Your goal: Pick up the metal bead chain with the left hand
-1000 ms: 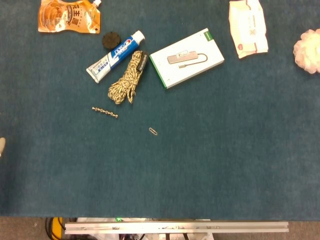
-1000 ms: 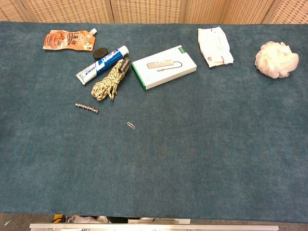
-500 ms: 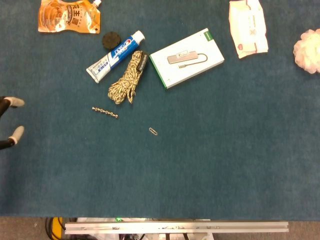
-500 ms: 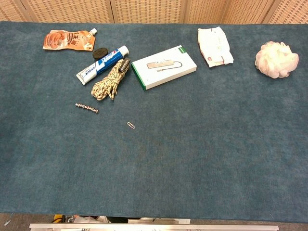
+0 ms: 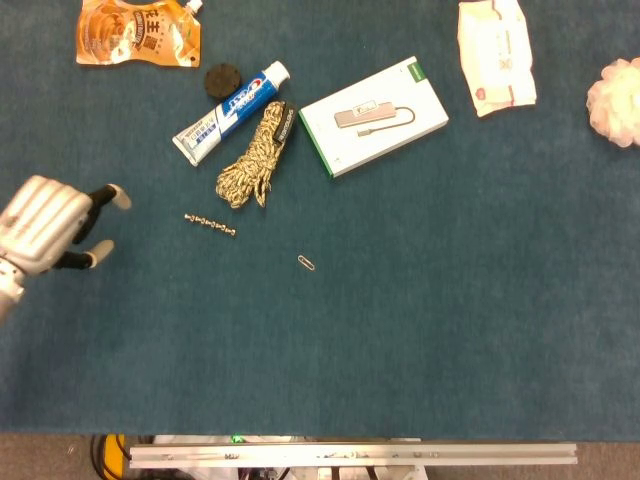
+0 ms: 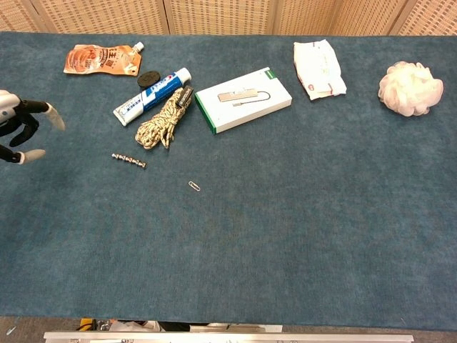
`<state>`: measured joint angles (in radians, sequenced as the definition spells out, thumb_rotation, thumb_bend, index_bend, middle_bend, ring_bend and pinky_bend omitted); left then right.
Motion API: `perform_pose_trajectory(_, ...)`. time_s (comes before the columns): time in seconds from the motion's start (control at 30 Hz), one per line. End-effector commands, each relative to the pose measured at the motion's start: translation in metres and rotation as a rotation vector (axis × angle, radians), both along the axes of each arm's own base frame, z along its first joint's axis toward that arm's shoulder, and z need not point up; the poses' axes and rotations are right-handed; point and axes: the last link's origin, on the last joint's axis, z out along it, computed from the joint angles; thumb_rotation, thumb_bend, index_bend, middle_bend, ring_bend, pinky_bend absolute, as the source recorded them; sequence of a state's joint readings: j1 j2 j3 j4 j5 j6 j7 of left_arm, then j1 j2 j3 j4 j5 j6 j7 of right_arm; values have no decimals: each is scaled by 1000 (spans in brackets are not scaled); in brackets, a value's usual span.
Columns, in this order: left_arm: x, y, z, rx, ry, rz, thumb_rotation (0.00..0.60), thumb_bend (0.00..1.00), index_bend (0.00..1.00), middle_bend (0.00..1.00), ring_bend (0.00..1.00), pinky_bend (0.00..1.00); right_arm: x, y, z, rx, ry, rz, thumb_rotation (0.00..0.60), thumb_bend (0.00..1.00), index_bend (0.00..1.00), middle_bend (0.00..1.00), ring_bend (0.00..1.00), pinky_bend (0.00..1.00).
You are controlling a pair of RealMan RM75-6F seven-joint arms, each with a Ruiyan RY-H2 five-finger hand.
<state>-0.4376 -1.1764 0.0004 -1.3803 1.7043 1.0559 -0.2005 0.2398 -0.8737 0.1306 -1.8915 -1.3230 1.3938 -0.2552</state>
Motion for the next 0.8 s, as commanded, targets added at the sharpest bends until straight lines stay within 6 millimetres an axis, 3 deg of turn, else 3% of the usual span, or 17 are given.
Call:
perform_pose_trajectory(0.03, 2, 12, -20, -55, 18, 0, 600, 283, 388, 991, 1000, 1000, -1, 0, 0, 0, -1, -3, 600, 111, 428, 514, 432, 464)
perform_pose_trajectory(0.27, 7, 32, -45, -93, 25, -3, 600, 283, 406, 1000, 1000, 1000, -5, 4, 2, -11, -1, -20, 600, 111, 428, 515, 432, 464)
perform_pose_trajectory(0.8, 25, 54, -77, -109, 28, -35, 600, 283, 418, 1000, 1000, 1000, -16, 7, 2, -13, -15, -58, 600, 111, 428, 514, 436, 464)
